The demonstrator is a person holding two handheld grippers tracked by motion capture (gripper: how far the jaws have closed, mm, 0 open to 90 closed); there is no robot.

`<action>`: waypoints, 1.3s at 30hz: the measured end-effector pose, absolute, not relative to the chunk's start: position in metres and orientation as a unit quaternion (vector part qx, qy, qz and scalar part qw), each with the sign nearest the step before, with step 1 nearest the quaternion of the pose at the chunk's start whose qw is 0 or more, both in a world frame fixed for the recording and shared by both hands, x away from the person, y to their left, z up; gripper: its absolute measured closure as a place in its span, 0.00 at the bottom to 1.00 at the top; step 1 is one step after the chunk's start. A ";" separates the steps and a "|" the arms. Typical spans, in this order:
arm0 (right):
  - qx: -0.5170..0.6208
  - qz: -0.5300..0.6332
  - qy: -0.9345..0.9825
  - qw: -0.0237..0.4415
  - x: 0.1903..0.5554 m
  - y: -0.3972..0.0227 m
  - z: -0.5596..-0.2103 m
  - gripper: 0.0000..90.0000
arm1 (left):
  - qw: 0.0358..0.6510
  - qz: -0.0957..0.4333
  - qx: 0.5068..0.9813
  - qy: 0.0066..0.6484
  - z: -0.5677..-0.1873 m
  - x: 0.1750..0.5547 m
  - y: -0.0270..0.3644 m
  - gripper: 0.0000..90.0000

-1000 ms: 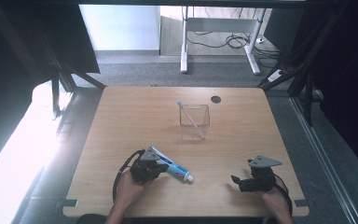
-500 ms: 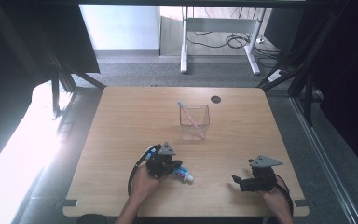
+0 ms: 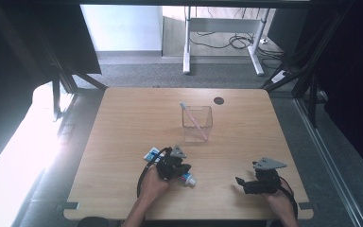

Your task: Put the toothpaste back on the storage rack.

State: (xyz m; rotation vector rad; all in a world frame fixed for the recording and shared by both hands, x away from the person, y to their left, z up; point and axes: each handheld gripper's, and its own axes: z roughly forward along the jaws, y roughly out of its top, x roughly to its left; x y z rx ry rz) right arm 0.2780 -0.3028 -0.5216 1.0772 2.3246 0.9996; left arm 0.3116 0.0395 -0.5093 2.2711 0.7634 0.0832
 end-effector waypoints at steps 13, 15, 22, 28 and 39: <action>0.384 0.355 0.830 0.194 0.278 -0.302 -0.522 0.08 | 0.356 0.017 0.886 0.297 -0.509 0.298 0.053 1.00; 0.384 0.354 0.830 0.195 0.278 -0.302 -0.522 0.08 | 0.355 0.014 0.886 0.299 -0.510 0.296 0.055 1.00; 0.384 0.354 0.830 0.196 0.278 -0.302 -0.522 0.08 | 0.340 0.016 0.892 0.297 -0.512 0.293 0.058 1.00; 0.385 0.352 0.830 0.194 0.278 -0.303 -0.522 0.08 | 0.334 0.018 0.893 0.300 -0.512 0.290 0.065 0.99; 0.385 0.351 0.831 0.195 0.278 -0.302 -0.523 0.08 | 0.327 0.029 0.890 0.317 -0.510 0.287 0.089 0.99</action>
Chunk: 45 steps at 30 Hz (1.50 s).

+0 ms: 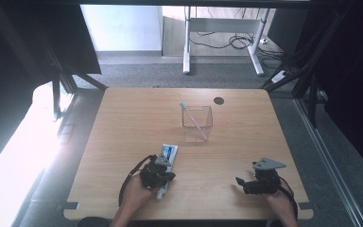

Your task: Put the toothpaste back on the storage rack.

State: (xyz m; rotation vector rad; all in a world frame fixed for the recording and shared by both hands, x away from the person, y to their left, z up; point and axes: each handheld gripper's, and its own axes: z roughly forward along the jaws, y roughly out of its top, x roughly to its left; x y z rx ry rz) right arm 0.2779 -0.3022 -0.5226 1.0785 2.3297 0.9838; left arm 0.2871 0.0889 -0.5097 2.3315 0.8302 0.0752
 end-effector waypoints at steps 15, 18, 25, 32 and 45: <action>0.384 0.349 0.832 0.196 0.278 -0.302 -0.523 0.08 | 0.320 0.034 0.891 0.321 -0.509 0.289 0.112 0.98; 0.384 0.348 0.833 0.196 0.278 -0.303 -0.523 0.08 | 0.320 0.035 0.890 0.323 -0.509 0.290 0.117 0.98; 0.383 0.348 0.833 0.196 0.278 -0.302 -0.523 0.08 | 0.324 0.031 0.889 0.324 -0.506 0.291 0.120 0.95; 0.383 0.348 0.833 0.197 0.278 -0.303 -0.523 0.09 | 0.315 0.056 0.890 0.326 -0.490 0.297 0.122 0.80; 0.385 0.348 0.832 0.196 0.279 -0.304 -0.524 0.09 | 0.264 0.050 0.896 0.354 -0.488 0.319 0.117 0.58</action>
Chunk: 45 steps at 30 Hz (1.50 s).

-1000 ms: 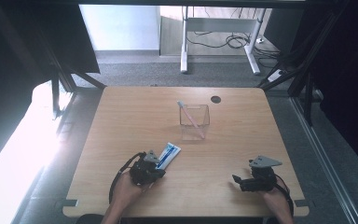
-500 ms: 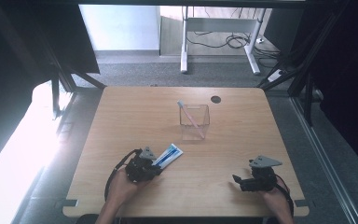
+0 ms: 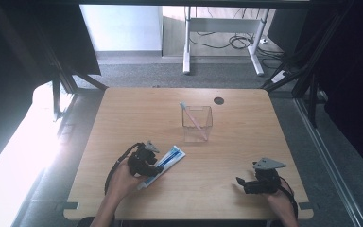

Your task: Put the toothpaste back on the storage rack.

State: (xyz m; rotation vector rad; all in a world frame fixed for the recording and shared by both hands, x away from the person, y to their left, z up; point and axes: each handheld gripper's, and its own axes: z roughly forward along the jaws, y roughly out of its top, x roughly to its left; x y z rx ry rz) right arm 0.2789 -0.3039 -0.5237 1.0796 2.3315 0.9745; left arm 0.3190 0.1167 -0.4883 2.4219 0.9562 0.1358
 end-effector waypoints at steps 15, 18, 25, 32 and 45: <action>0.385 0.349 0.832 0.194 0.279 -0.304 -0.524 0.09 | 0.214 0.030 0.902 0.375 -0.502 0.334 0.099 0.52; 0.385 0.349 0.832 0.194 0.279 -0.304 -0.524 0.09 | 0.213 0.028 0.901 0.376 -0.505 0.335 0.098 0.52; 0.385 0.347 0.833 0.194 0.280 -0.305 -0.524 0.09 | 0.211 0.027 0.901 0.379 -0.509 0.338 0.096 0.52; 0.384 0.346 0.834 0.195 0.280 -0.304 -0.525 0.09 | 0.193 0.022 0.907 0.374 -0.508 0.341 0.091 0.56; 0.384 0.346 0.834 0.195 0.280 -0.305 -0.525 0.09 | 0.216 0.025 0.905 0.365 -0.501 0.336 0.096 0.80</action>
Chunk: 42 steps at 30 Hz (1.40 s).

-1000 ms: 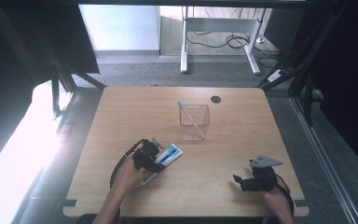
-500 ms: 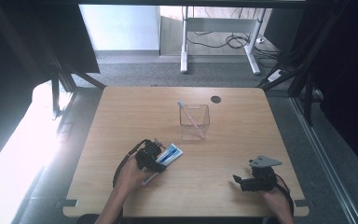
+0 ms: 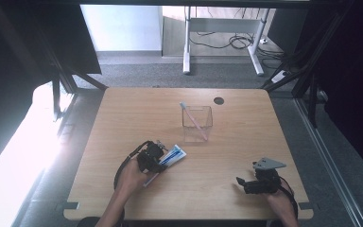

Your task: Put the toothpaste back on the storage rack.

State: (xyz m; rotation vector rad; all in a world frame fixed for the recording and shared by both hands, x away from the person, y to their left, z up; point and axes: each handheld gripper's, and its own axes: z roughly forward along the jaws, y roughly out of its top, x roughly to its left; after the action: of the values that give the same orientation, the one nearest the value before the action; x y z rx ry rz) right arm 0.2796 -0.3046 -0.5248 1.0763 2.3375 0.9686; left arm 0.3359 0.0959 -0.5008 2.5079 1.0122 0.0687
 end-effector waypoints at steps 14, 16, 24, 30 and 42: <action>0.380 0.344 0.841 0.169 0.281 -0.303 -0.529 0.04 | 0.245 0.036 0.902 0.353 -0.491 0.332 0.098 0.81; 0.378 0.346 0.842 0.168 0.281 -0.302 -0.529 0.03 | 0.250 0.037 0.901 0.353 -0.488 0.332 0.097 0.80; 0.371 0.357 0.842 0.163 0.280 -0.301 -0.528 0.00 | 0.269 0.042 0.899 0.343 -0.477 0.332 0.095 0.80; 0.368 0.359 0.843 0.157 0.281 -0.300 -0.528 0.00 | 0.285 0.043 0.896 0.338 -0.467 0.333 0.095 0.80; 0.367 0.358 0.844 0.156 0.281 -0.300 -0.529 0.00 | 0.314 0.045 0.890 0.328 -0.443 0.337 0.094 0.80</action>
State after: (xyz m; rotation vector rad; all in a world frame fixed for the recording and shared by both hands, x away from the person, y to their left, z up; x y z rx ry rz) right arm 0.2806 -0.2995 -0.5290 1.0512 2.4175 1.0257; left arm 0.3370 0.0941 -0.4427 2.3466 0.8640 0.1199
